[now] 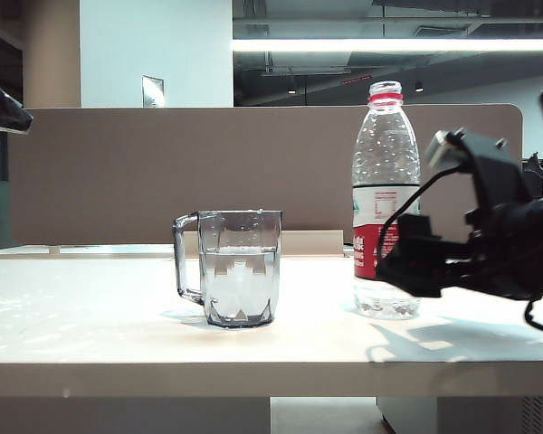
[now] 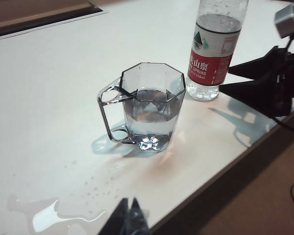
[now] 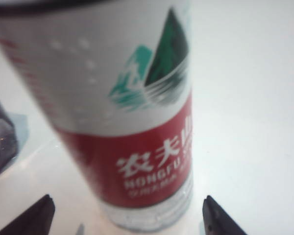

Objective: Pick up the mineral water bottle on the table and pour water into the mug until it's half full.

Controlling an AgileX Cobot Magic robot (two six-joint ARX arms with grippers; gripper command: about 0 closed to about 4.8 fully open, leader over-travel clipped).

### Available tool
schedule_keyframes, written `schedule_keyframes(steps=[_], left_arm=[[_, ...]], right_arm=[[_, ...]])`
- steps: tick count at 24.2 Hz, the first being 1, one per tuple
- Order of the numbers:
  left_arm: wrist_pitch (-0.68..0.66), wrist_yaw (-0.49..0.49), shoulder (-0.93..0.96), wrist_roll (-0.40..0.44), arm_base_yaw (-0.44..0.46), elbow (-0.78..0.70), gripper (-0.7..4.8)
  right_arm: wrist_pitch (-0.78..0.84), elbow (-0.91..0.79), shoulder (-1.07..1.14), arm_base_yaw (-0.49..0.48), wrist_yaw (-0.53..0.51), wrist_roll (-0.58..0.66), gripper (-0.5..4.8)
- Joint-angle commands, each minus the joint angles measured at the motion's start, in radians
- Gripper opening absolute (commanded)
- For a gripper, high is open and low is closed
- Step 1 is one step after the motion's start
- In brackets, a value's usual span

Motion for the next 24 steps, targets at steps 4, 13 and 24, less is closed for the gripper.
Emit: schedule_keyframes(steps=[4,13,24], left_arm=[[0.01,0.0,0.0,-0.003,0.0,0.003,-0.01],[0.01,0.0,0.0,-0.003,0.0,0.003,-0.01],[0.01,0.0,0.0,-0.003,0.0,0.003,-0.01]], right_arm=[[0.03,-0.108,-0.134,0.002,-0.002,-0.008,3.95],[0.029,-0.237,-0.306,0.002,-0.006,-0.006,0.93],[-0.048,-0.265,-0.381,0.002,-0.073,0.042,-0.02]])
